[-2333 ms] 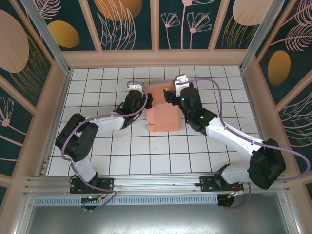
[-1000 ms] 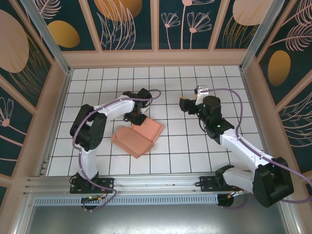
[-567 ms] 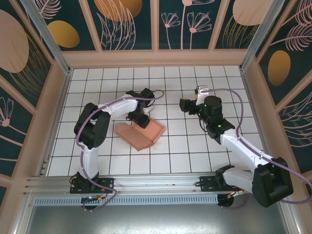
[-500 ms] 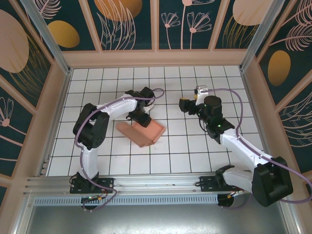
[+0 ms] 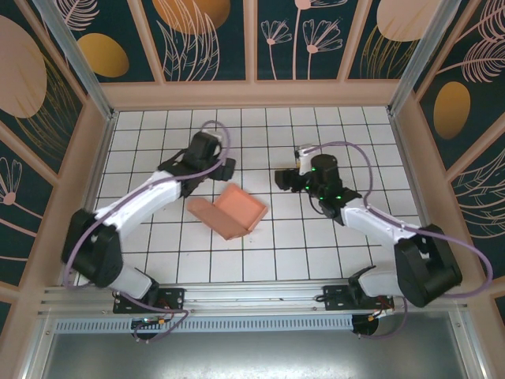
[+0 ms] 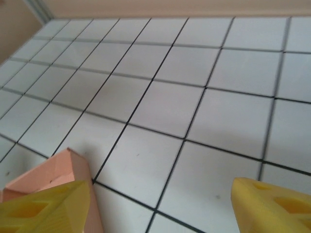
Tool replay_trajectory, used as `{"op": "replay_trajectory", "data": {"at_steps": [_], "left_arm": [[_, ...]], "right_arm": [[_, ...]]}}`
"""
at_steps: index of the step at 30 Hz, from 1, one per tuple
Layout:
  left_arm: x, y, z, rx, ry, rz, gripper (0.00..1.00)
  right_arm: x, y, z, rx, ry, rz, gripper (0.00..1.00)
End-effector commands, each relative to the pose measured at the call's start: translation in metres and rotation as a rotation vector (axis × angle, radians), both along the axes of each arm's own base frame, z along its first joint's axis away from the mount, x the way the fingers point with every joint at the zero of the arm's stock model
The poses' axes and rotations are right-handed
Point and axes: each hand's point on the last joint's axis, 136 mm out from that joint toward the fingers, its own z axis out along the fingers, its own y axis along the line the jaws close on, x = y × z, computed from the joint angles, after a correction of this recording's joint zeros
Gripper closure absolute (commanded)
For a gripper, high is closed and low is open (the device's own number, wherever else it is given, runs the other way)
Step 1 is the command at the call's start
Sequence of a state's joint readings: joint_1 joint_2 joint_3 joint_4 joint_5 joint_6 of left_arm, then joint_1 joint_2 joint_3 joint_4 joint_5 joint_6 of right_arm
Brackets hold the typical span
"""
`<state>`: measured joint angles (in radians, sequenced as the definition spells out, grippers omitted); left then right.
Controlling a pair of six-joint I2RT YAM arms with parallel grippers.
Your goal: Fold the paper box
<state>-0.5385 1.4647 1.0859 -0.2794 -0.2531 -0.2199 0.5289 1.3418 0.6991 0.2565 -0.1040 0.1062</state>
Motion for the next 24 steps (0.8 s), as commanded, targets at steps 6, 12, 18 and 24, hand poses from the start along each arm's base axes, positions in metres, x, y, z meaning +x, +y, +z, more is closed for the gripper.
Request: {"op": "replay_trajectory", "data": {"at_steps": [6, 12, 18, 24], "left_arm": [[-0.027, 0.093, 0.029, -0.090, -0.222, 0.332, 0.01], [-0.038, 0.108, 0.033, -0.089, -0.252, 0.373, 0.01], [-0.046, 0.116, 0.064, -0.144, -0.362, 0.392, 0.01], [-0.057, 0.124, 0.083, -0.139, -0.432, 0.391, 0.02]], "right_arm": [[-0.005, 0.085, -0.030, -0.099, 0.029, 0.122, 0.23], [0.008, 0.117, -0.071, -0.253, 0.051, 0.087, 0.25], [0.021, 0.104, -0.104, -0.368, 0.102, 0.001, 0.24], [0.032, 0.053, -0.105, -0.323, 0.164, -0.149, 0.24]]}}
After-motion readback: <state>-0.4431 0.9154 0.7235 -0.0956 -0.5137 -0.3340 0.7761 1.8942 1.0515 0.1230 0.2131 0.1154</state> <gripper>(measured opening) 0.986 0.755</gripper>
